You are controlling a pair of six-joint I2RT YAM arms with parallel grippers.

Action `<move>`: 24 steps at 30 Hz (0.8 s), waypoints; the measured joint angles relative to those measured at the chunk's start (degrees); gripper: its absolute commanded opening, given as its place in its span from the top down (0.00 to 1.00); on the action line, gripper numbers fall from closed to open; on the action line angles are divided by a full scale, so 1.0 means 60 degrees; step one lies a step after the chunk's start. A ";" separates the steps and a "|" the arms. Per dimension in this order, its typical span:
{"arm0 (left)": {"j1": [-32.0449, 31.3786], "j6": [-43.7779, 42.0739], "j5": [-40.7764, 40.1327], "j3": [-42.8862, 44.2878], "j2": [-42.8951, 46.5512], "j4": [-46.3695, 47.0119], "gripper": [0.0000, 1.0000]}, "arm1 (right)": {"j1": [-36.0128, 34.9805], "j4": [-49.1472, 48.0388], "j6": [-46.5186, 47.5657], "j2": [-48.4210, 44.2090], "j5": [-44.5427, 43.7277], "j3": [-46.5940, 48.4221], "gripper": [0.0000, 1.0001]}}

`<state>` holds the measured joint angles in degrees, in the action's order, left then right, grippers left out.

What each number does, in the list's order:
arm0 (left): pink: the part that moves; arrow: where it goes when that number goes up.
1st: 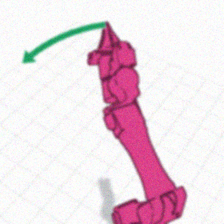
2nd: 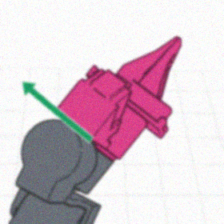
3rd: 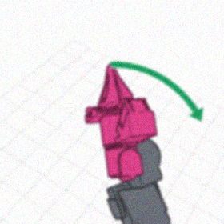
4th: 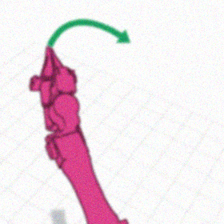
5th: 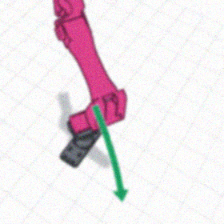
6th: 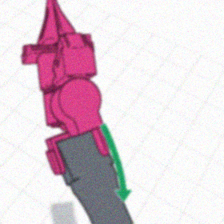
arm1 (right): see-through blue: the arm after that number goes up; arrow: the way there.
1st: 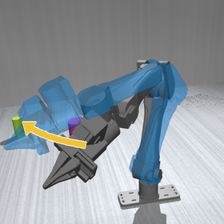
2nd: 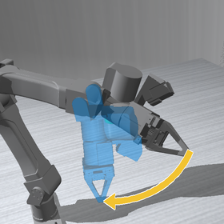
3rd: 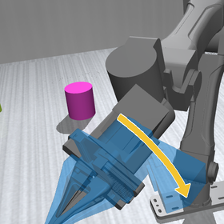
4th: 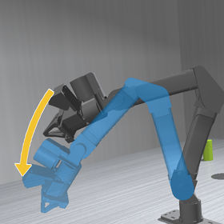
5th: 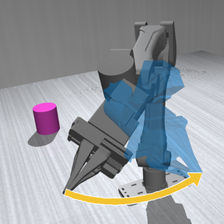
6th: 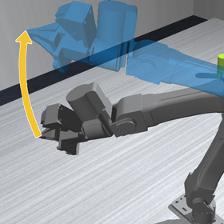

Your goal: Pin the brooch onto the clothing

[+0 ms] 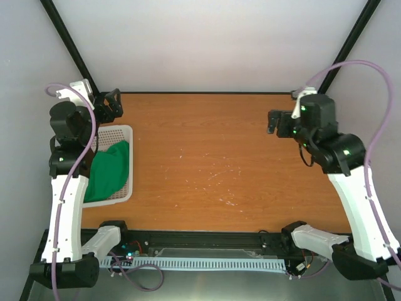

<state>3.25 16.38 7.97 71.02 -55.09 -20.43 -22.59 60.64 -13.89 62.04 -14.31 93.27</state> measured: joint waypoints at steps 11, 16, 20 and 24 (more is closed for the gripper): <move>0.0783 0.1260 0.0076 -0.0510 -0.0652 -0.0280 0.00 | -0.0721 -0.1056 0.0102 0.1275 0.0798 -0.1308 0.00; 0.0958 0.1690 -0.0018 -0.0510 -0.1209 -0.0761 0.00 | -0.0885 -0.1628 -0.0051 0.1293 0.1464 -0.1803 0.00; 0.1038 0.2011 -0.0295 -0.0506 -0.1698 -0.1239 0.00 | -0.0958 -0.1942 -0.0251 0.1384 0.1931 -0.1814 0.00; 0.1147 0.2433 -0.0637 -0.0372 -0.2197 -0.1701 0.00 | -0.0998 -0.2087 -0.0521 0.1541 0.2339 -0.1825 0.00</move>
<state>10.13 30.98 4.14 68.79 -68.27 -30.63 -28.58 48.12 -17.02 71.29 -0.27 82.32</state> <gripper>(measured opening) 0.997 0.999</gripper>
